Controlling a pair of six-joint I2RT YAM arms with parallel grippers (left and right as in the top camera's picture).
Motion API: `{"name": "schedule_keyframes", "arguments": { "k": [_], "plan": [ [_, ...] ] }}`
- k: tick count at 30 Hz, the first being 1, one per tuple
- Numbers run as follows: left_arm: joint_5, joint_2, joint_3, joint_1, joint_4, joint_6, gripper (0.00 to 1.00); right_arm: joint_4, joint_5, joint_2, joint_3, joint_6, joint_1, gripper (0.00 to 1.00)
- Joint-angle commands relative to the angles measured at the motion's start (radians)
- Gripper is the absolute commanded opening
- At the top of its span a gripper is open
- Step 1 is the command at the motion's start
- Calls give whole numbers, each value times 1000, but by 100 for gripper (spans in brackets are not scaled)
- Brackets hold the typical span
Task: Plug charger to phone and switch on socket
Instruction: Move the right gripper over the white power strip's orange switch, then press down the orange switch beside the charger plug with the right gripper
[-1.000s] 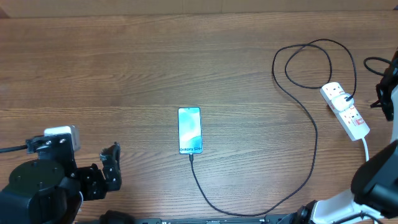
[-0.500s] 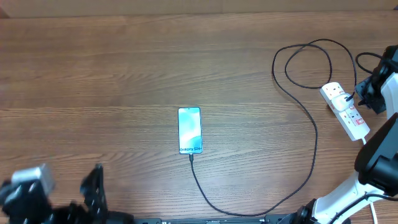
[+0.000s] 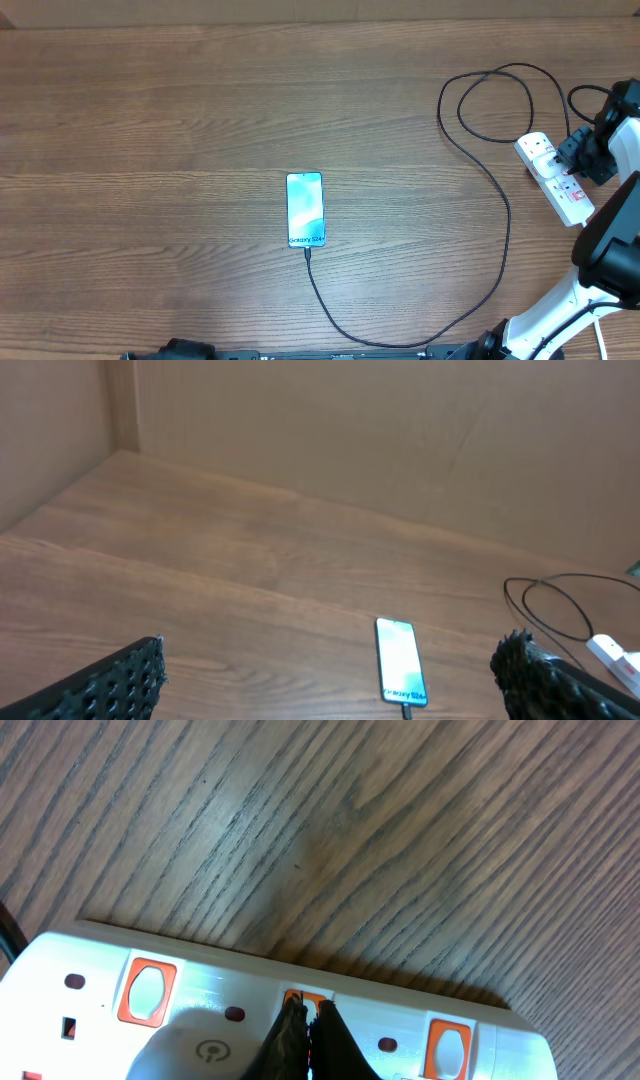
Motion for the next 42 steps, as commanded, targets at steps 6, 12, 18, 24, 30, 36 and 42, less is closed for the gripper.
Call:
{"name": "schedule_keyframes", "arguments": {
  "k": [6,12,18,24,30,36,42],
  "plan": [
    [-11,-60,-6,7,-145,-4,100,-19,-42,22,0,-34,6,4],
    [-10,-61,-6,7,-148,-5,100,-45,-43,59,0,-25,6,4],
    [-10,-61,-6,7,-148,-5,100,-53,-62,59,0,-22,6,4],
    [-10,-61,-6,7,-148,-5,100,-64,-89,59,0,-22,6,4],
    [-10,-61,-6,7,-148,-5,100,-77,-88,59,0,-21,11,4],
    [-10,-61,-6,7,-148,-5,100,-76,-88,60,0,-21,11,4],
    [-10,-61,-6,7,-148,-5,100,-82,-71,60,0,-16,11,4]
  ]
}}
